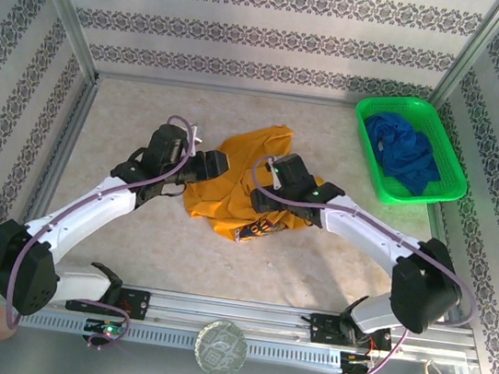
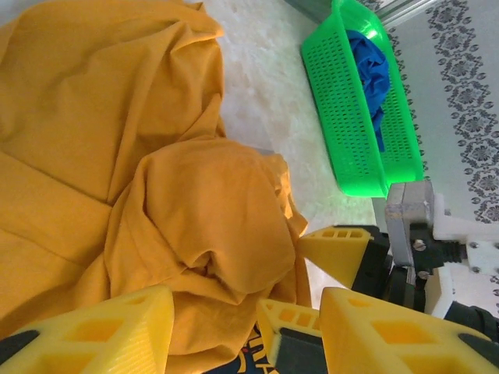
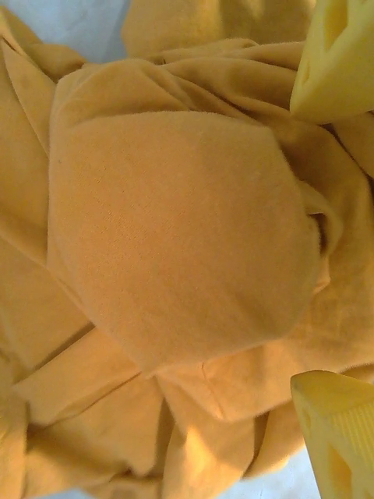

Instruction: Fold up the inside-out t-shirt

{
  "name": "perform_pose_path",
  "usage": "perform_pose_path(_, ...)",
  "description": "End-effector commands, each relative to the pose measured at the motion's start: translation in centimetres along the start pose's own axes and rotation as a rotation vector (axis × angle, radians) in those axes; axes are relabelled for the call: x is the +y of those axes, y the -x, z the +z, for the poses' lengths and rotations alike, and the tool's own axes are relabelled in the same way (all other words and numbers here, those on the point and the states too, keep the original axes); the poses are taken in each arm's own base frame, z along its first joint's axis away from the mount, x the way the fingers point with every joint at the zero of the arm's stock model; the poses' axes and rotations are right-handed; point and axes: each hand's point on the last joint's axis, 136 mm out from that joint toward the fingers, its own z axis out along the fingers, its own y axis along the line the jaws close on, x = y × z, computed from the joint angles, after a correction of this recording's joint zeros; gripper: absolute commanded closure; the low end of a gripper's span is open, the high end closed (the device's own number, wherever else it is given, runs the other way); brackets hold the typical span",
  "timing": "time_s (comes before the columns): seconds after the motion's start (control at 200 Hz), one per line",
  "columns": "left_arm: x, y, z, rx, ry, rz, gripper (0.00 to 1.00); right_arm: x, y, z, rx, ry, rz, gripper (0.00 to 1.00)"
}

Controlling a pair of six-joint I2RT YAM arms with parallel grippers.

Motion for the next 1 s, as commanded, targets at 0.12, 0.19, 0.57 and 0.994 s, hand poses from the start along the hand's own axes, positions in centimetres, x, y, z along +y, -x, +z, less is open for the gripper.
perform_pose_path(0.12,0.1,0.1,-0.5,-0.008,-0.003,-0.016,0.45,-1.3,0.9,2.3,0.084,-0.139,-0.154,0.25)
perform_pose_path(0.19,0.1,0.1,-0.5,-0.005,-0.007,-0.015,0.44,-1.1,1.1,3.2,0.105,-0.115,-0.148,0.40)
perform_pose_path(0.57,-0.9,-0.6,0.0,0.064,-0.057,0.027,0.36,1.4,6.6,-3.2,-0.007,0.462,0.141,1.00)
perform_pose_path(0.994,-5.1,-1.3,1.1,0.079,-0.220,0.122,0.31,4.6,10.2,-12.9,-0.204,1.033,0.269,1.00)
